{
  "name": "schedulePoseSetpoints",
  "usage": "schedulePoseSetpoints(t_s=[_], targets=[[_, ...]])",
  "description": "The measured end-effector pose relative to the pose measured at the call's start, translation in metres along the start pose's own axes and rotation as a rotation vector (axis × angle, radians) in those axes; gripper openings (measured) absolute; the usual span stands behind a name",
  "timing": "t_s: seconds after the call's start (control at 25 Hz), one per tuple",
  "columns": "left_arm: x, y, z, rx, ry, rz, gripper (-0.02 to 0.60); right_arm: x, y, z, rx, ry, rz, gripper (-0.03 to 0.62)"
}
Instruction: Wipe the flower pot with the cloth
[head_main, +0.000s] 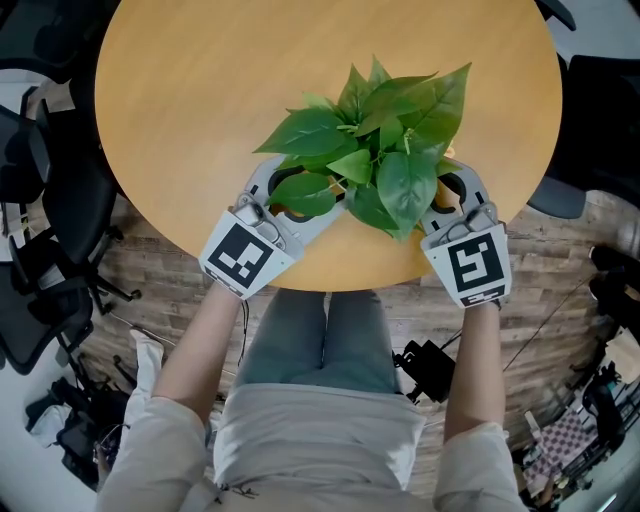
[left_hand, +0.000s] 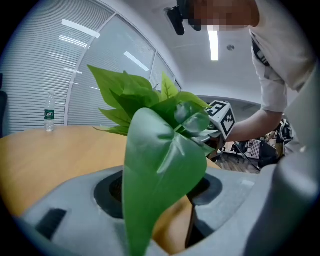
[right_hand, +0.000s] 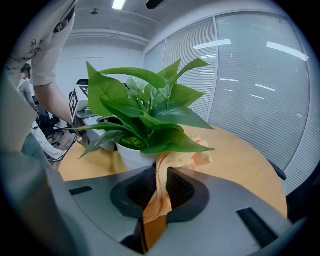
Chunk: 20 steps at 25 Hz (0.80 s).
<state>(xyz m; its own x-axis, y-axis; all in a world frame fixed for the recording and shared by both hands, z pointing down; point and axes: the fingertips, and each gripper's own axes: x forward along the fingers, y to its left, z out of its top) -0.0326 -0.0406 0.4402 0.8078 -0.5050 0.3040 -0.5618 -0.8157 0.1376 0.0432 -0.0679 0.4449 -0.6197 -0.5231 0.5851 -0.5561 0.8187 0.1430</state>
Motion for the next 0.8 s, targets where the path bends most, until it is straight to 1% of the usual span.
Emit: schedulePoseSetpoints(t_s=[0.12, 0.28, 0.44, 0.8], targets=[[0.003, -0.003, 0.001, -0.025, 0.014, 0.020, 0.253, -0.005, 0.001, -0.002, -0.001, 0.004, -0.002, 0.044], [0.008, -0.004, 0.004, -0.009, 0.023, 0.054, 0.252, -0.010, 0.004, -0.005, -0.021, 0.020, 0.002, 0.044], [0.011, -0.004, 0.004, -0.042, 0.035, 0.110, 0.252, -0.012, 0.011, -0.008, -0.021, 0.034, 0.006, 0.044], [0.013, -0.006, 0.003, -0.076, 0.036, 0.192, 0.252, -0.011, 0.036, -0.011, -0.008, 0.031, 0.017, 0.044]])
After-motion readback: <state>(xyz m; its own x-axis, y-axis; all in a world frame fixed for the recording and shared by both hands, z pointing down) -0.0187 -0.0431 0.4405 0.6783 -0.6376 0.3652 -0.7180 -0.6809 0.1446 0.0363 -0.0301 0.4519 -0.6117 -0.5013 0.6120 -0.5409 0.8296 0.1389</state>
